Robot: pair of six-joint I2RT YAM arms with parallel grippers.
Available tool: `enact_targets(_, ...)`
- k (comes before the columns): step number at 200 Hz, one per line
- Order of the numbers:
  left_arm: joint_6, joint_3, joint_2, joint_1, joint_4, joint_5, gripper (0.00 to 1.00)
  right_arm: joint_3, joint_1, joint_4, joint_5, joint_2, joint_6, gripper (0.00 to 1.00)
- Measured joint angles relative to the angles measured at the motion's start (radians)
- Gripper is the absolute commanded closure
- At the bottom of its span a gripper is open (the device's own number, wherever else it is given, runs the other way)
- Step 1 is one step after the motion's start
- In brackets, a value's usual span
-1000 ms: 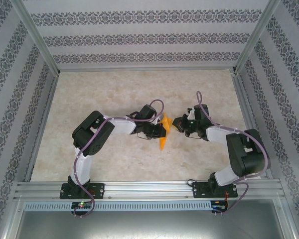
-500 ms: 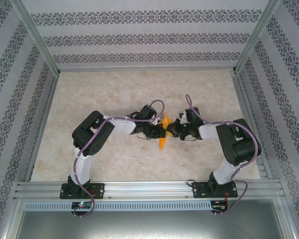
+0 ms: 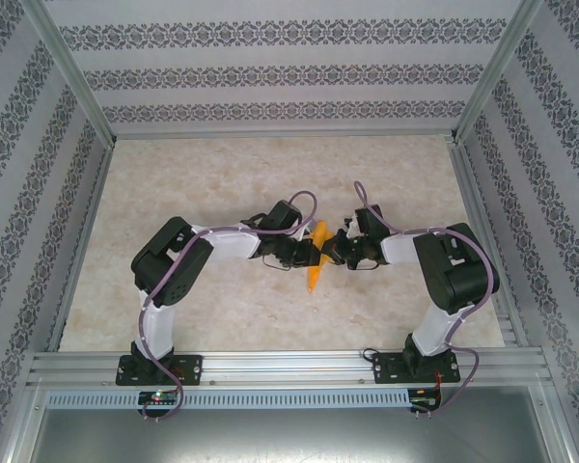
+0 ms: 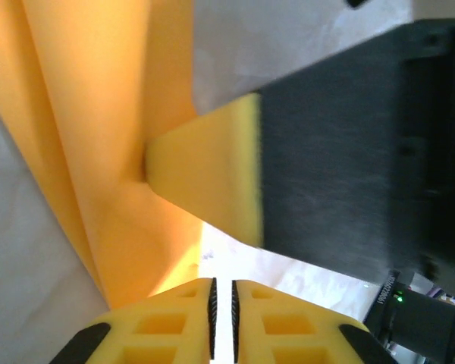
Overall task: Fold a paper plane with a square sheet of paper (pick it up from the middle)
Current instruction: Fold the wing for the fifth time at the center of the table.
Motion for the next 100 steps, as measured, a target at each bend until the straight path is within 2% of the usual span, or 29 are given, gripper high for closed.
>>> enact_targets(49,0.017,-0.050,-0.121,-0.002,-0.055,-0.095,0.81,0.017,0.000,-0.040,0.010,0.000,-0.025,1.00)
enact_targets(100,0.017,-0.085,-0.136,-0.054,-0.115,-0.193,0.81,0.021,0.002,-0.050,0.016,0.000,-0.037,1.00)
